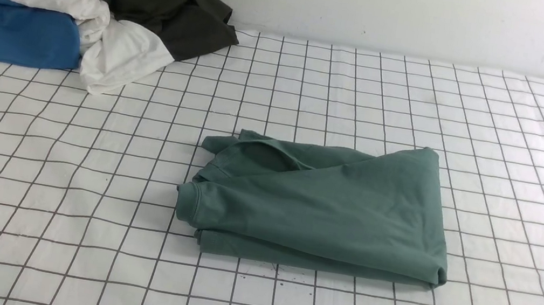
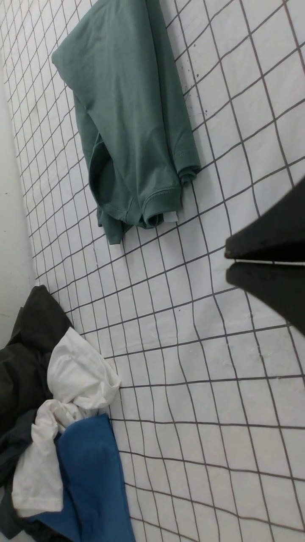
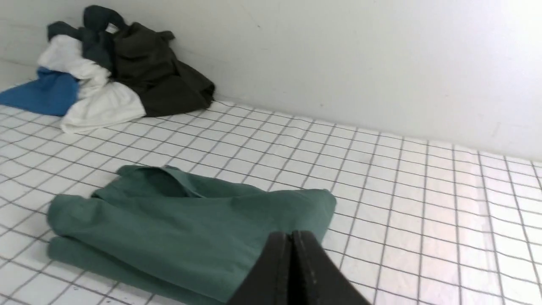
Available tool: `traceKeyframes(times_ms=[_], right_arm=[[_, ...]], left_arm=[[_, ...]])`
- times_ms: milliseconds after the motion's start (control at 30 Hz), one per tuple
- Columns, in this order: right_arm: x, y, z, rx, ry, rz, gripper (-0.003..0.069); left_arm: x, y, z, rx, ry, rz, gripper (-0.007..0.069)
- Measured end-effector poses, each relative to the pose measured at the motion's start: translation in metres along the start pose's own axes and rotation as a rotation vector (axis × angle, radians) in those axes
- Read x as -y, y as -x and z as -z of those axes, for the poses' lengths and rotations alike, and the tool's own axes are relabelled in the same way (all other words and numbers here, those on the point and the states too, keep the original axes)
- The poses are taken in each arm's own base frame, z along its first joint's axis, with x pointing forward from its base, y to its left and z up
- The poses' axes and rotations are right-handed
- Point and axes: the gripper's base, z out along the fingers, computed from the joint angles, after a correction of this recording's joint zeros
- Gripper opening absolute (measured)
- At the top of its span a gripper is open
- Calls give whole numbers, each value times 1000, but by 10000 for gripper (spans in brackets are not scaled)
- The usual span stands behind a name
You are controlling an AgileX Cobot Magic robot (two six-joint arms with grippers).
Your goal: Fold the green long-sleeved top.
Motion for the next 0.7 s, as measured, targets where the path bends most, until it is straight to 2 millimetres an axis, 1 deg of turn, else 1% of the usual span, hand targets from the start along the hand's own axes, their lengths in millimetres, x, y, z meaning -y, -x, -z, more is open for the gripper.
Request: traceKeyframes(times_ms=[67, 100, 133, 200, 233, 300, 333, 367, 433, 533, 700], right_arm=[[3, -24, -5, 18, -63, -24, -14], [3, -26, -6, 22, -67, -36, -14], [5, -46, -9, 54, -124, -56, -14], [6, -59, -11, 71, -158, -81, -14], [6, -76, -13, 87, -196, -110, -14], [8, -95, -15, 92, -249, -147, -14], [9, -100, -16, 90, -269, -154, -14], [10, -110, -17, 68, -298, -169, -14], [11, -118, -18, 46, -338, -188, -14], [13, -122, -18, 20, -378, -217, -14], [12, -127, -18, -37, -366, -219, -14]], left_arm=[[0, 0, 0, 0, 0, 0, -7], [0, 0, 0, 0, 0, 0, -7], [0, 0, 0, 0, 0, 0, -7], [0, 0, 0, 0, 0, 0, -7], [0, 0, 0, 0, 0, 0, -7], [0, 0, 0, 0, 0, 0, -7], [0, 0, 0, 0, 0, 0, -7], [0, 0, 0, 0, 0, 0, -7], [0, 0, 0, 0, 0, 0, -7], [0, 0, 0, 0, 0, 0, -7], [0, 0, 0, 0, 0, 0, -7]])
